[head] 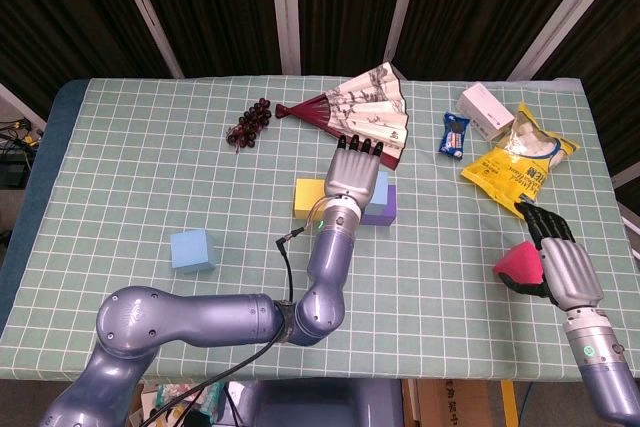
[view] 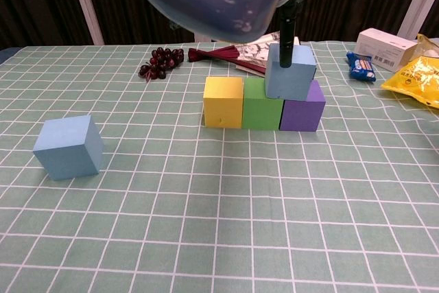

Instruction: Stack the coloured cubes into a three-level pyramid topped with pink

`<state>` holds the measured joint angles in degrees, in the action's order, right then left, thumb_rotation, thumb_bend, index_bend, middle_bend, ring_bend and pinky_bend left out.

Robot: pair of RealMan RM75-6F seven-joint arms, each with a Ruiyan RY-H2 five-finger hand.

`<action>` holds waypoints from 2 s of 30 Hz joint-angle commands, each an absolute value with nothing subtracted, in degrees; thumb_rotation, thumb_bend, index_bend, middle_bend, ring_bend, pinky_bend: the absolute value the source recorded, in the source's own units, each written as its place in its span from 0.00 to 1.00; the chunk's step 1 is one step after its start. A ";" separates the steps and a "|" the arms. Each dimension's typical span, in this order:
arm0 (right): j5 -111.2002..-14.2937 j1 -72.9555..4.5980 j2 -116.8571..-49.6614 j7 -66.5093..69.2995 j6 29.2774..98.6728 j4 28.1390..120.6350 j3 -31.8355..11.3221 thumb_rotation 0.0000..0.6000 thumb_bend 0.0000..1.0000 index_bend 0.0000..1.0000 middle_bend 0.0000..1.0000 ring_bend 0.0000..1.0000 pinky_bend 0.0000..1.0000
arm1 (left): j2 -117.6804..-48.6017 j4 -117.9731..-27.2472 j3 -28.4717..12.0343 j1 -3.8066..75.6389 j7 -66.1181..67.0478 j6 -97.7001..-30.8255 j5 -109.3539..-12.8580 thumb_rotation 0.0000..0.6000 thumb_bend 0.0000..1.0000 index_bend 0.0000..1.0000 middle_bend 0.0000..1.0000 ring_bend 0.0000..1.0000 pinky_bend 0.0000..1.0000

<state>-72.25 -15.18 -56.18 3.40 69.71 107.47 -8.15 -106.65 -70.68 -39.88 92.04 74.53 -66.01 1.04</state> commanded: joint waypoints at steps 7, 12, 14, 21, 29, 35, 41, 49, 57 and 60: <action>-72.88 -14.69 -56.05 2.74 71.84 108.20 -8.72 1.00 0.24 0.00 0.08 0.00 0.00 | -96.25 -90.03 -33.90 81.04 67.60 -73.22 -6.42 1.00 0.12 0.00 0.06 0.00 0.00; -71.94 -14.50 -56.08 2.51 72.43 107.98 -9.19 1.00 0.24 0.00 0.08 0.00 0.00 | -91.91 -97.30 -29.99 75.35 63.59 -75.07 -9.65 1.00 0.12 0.00 0.06 0.00 0.00; -71.81 -14.51 -56.15 2.43 72.54 107.86 -9.31 1.00 0.24 0.00 0.08 0.00 0.00 | -90.25 -99.70 -28.68 73.46 62.36 -75.70 -10.70 1.00 0.12 0.00 0.06 0.00 0.00; -71.61 -14.54 -56.36 2.19 72.84 107.70 -9.61 1.00 0.24 0.00 0.08 0.00 0.00 | -84.04 -106.71 -22.86 67.40 58.85 -77.99 -17.73 1.00 0.12 0.00 0.06 0.00 0.00; -71.96 -14.43 -56.73 1.64 73.21 107.57 -9.51 1.00 0.24 0.00 0.08 0.00 0.00 | -79.54 -106.91 -19.86 63.15 54.90 -77.25 -21.48 1.00 0.13 0.00 0.07 0.00 0.00; -71.64 -14.40 -56.98 1.16 73.25 107.39 -9.52 1.00 0.24 0.00 0.08 0.00 0.00 | -77.39 -110.36 -15.76 59.67 53.07 -77.48 -24.10 1.00 0.13 0.00 0.10 0.00 0.00; -71.59 -14.48 -57.27 0.83 72.95 107.18 -9.35 1.00 0.24 0.00 0.08 0.00 0.00 | -76.20 -114.79 -10.84 54.94 50.72 -80.33 -26.69 1.00 0.12 0.00 0.12 0.00 0.00; -72.00 -14.45 -57.40 0.66 72.85 107.56 -9.13 1.00 0.24 0.00 0.08 0.00 0.00 | -75.89 -114.75 -5.33 47.24 44.16 -82.59 -30.16 1.00 0.11 0.00 0.12 0.00 0.00; -72.19 -14.43 -57.40 0.62 72.68 107.77 -8.96 1.00 0.24 0.00 0.08 0.00 0.00 | -75.84 -114.42 -3.24 44.44 43.86 -83.13 -33.45 1.00 0.11 0.00 0.12 0.00 0.00; -72.22 -14.43 -57.35 0.69 72.68 107.88 -8.99 1.00 0.24 0.00 0.08 0.00 0.00 | -76.29 -114.17 -3.04 43.76 43.82 -82.83 -33.54 1.00 0.11 0.00 0.11 0.00 0.00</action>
